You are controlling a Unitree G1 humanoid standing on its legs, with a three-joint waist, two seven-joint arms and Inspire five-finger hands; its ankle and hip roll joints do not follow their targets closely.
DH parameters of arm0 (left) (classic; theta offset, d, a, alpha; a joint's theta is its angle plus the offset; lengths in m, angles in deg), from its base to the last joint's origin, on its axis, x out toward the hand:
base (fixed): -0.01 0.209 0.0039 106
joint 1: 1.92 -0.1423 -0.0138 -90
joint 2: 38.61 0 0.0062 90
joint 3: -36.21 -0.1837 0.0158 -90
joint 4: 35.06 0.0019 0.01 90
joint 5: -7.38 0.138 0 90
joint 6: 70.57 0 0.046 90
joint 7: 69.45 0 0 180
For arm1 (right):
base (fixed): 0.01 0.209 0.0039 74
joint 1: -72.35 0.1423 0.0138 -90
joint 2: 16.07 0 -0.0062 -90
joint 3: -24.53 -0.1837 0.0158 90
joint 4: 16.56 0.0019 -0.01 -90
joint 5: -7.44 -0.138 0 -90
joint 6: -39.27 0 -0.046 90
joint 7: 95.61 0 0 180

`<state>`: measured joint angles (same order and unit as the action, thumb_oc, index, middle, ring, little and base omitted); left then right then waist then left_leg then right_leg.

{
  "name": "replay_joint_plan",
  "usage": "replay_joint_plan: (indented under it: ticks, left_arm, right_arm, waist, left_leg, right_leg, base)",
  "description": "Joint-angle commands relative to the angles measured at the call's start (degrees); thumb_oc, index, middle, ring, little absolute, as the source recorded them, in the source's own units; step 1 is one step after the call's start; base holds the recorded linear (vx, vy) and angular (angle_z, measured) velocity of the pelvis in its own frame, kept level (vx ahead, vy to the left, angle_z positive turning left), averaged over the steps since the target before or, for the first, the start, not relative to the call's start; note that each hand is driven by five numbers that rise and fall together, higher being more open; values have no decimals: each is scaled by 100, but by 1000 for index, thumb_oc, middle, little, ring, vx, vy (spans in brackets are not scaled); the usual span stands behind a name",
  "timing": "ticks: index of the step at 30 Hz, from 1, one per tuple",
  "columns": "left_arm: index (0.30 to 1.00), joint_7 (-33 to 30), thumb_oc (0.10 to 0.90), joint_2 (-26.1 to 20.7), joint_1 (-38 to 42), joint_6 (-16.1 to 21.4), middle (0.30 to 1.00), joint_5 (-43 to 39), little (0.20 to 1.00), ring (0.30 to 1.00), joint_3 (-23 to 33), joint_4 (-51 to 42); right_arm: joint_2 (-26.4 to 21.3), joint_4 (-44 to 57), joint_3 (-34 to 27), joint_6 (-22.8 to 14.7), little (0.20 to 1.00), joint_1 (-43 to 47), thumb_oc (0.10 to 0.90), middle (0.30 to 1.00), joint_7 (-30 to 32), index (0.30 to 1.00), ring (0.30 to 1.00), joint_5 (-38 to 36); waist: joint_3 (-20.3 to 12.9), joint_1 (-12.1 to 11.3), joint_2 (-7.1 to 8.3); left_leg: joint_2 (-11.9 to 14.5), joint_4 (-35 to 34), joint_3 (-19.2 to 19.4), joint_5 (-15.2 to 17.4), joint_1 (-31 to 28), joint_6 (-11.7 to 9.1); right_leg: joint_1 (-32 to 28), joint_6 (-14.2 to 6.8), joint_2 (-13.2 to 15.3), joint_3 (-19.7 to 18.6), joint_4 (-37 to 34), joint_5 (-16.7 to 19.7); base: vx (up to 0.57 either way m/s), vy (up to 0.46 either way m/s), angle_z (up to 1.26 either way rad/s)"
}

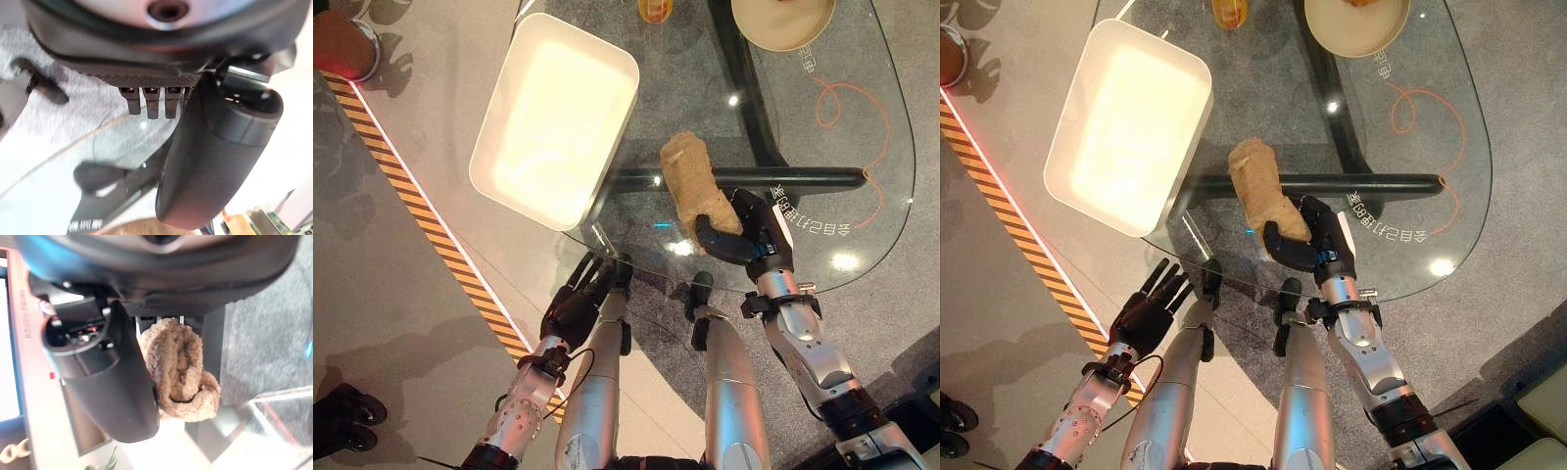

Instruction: Wipe the table with a cloth and put it in the basket.

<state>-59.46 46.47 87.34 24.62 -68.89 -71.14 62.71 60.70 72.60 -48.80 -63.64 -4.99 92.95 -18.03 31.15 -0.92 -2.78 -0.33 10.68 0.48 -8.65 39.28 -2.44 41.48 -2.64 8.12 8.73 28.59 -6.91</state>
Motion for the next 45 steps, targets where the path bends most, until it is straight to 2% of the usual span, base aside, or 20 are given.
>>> replay_joint_plan:
  ticks: [1, 6, 11, 15, 24, 29, 36, 45]
  left_arm:
    - [900, 608, 800, -100, -354, -34, 900, -430, 900, 900, 137, -796]
    - [900, 873, 800, -66, -343, -106, 900, -885, 900, 900, 197, -1040]
    - [900, 1203, 800, -100, -334, -379, 900, -1027, 900, 900, 241, -1337]
    - [900, 1387, 800, -199, -225, -294, 900, -1096, 900, 900, 163, -1412]
    - [900, 1117, 800, -267, 140, -67, 900, -1151, 900, 900, 164, -1540]
    - [900, 824, 800, -310, 244, -134, 900, -1012, 900, 900, 193, -1547]
    - [900, 837, 800, -287, 276, -117, 900, -1028, 900, 900, 186, -1578]
    - [900, 1133, 800, -287, 290, -38, 900, -1104, 900, 900, 97, -1704]
  right_arm:
    - [14, 1415, -337, -1068, 200, 189, 100, 300, -487, 300, 300, -253]
    - [-40, 1481, -389, -1078, 200, 78, 100, 300, -569, 300, 300, -230]
    - [-149, 1566, -367, -1158, 200, -87, 100, 300, -980, 300, 300, -366]
    - [-273, 1688, -168, -1092, 200, -37, 100, 300, -1313, 300, 300, -299]
    - [-517, 2058, 139, -904, 200, 192, 100, 300, -1701, 300, 300, -155]
    - [-518, 2223, 237, -866, 200, 246, 100, 300, -1968, 300, 300, -208]
    - [-594, 2323, 422, -709, 200, 284, 100, 300, -1970, 300, 300, -33]
    - [-796, 2206, 662, -428, 200, 282, 100, 300, -1579, 300, 300, 846]
  waist:
    - [-136, 50, 185]
    - [-136, 77, 251]
    - [-136, 104, 313]
    - [-136, 131, 318]
    - [-136, 189, 379]
    - [-136, 203, 391]
    - [-136, 222, 368]
    - [-136, 234, 331]
  left_leg:
    - [-259, 840, 698, 1026, -108, 247]
    - [-246, 857, 742, 1044, -96, 248]
    - [-240, 844, 766, 1050, -95, 250]
    - [-227, 885, 786, 1055, -45, 238]
    - [-198, 974, 799, 1051, 70, 207]
    - [-220, 1010, 784, 1058, 94, 197]
    - [-212, 1062, 805, 1054, 174, 177]
    - [-224, 1094, 809, 1040, 302, 169]
  right_leg:
    - [-296, -152, -318, 262, -1239, 955]
    - [-294, -160, -333, 242, -1257, 975]
    - [-324, -173, -343, 238, -1331, 1017]
    - [-285, -183, -343, 215, -1316, 1019]
    - [-183, -194, -352, 175, -1274, 1026]
    - [-167, -197, -369, 147, -1265, 1027]
    - [-86, -180, -374, 118, -1223, 998]
    - [45, -163, -375, 88, -1184, 980]
  base:
    - [0, 0, 0]
    - [0, 0, 0]
    - [0, 0, 0]
    - [7, 3, -2]
    - [11, 1, -4]
    - [0, 0, 0]
    - [3, 14, -3]
    - [3, 6, -3]
